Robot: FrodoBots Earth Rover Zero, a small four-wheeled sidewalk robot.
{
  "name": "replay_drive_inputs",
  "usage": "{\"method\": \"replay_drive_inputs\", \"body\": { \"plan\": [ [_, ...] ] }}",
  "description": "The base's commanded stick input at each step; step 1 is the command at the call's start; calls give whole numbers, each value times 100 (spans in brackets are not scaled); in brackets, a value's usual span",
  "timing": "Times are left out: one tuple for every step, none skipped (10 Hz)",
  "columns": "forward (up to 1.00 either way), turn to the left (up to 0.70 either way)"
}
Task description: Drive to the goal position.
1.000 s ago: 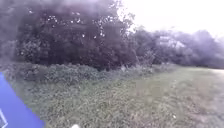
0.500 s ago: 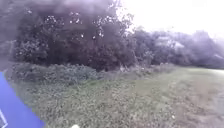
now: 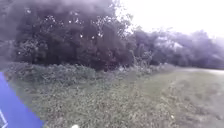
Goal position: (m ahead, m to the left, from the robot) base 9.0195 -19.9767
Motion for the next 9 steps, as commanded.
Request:
{"method": "replay_drive_inputs", "body": {
  "plan": [
    [0, -70],
    [0, -70],
    [0, -70],
    [0, -70],
    [0, -70],
    [0, -70],
    [0, -70],
    [0, -70],
    [0, -70]
  ]
}}
